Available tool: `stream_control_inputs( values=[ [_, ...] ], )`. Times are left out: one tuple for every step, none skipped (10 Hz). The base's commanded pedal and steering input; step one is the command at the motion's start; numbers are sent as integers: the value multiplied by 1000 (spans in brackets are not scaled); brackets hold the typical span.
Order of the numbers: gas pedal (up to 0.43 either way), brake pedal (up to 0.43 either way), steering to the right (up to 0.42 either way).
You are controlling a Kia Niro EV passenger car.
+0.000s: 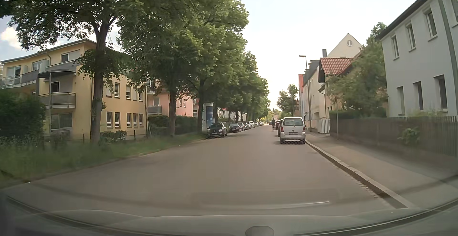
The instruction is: Follow the waypoints while adhering to traffic rules and regulations
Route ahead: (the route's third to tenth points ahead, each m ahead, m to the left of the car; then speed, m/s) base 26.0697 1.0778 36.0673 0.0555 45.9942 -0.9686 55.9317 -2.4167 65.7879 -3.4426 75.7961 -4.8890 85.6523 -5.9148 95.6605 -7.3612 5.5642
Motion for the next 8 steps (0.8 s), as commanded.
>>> stream_control_inputs(
  values=[
    [260, 0, 20],
    [260, 0, 15],
    [260, 0, 6],
    [260, 0, -7],
    [260, 0, -19],
    [260, 0, -21],
    [260, 0, -21],
    [260, 0, -19]
  ],
)
